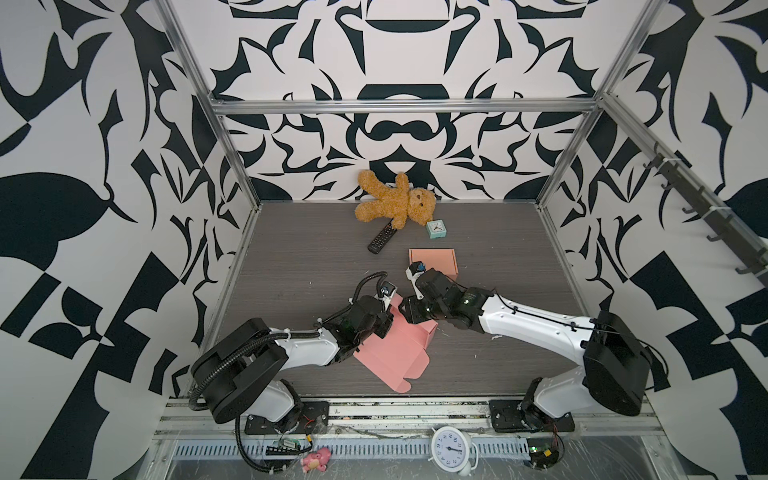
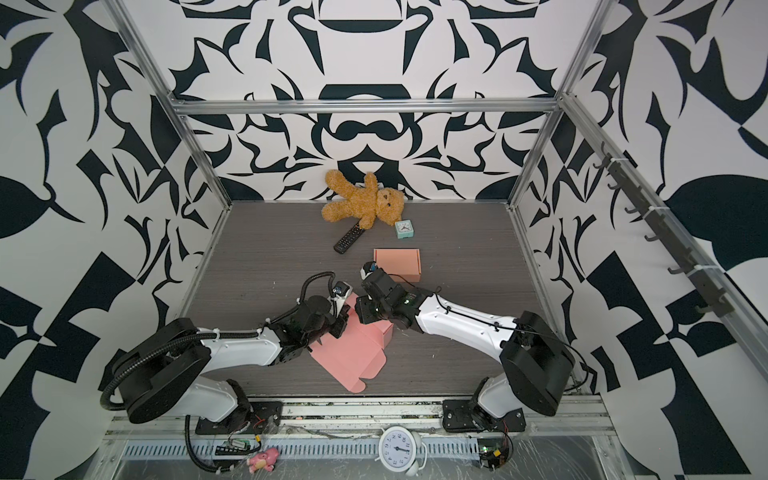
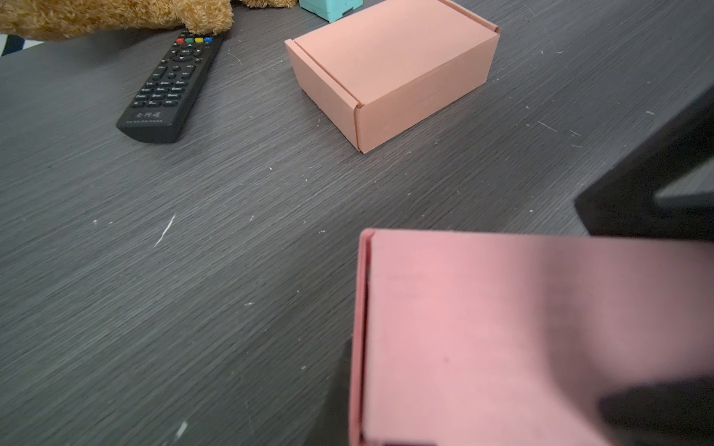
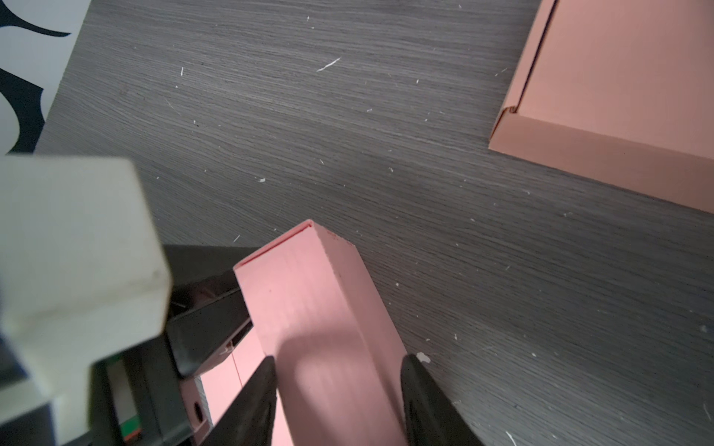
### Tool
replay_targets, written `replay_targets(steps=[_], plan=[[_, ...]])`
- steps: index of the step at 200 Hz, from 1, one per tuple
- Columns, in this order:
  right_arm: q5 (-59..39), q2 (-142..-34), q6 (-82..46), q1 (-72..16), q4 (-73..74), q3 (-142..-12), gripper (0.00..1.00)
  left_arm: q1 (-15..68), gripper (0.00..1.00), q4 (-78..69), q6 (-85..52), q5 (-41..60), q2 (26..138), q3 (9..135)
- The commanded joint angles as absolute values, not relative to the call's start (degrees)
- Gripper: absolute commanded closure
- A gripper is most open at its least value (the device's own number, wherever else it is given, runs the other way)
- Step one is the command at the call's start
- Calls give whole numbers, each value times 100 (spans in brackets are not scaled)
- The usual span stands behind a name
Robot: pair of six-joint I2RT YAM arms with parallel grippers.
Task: Fold the paper box
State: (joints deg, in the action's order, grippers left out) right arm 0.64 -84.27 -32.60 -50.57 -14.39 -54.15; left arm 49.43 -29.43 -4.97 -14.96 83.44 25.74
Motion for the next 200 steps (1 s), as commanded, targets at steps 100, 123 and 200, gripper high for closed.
replay_targets(steps=[100, 123, 200], plan=[[1304, -8538, -3094, -5532, -2828, -6099, 40, 4953, 71, -3061, -1093, -1202, 7836, 2078], [1313, -8624, -3094, -5589, -2831, -6205, 38, 5010, 68, -2857, -1384, -1142, 7575, 2018], [1648, -8861, -3040, -5625, -3080, -6437, 38, 5001, 60, 292, -2987, -692, 6147, 2516]])
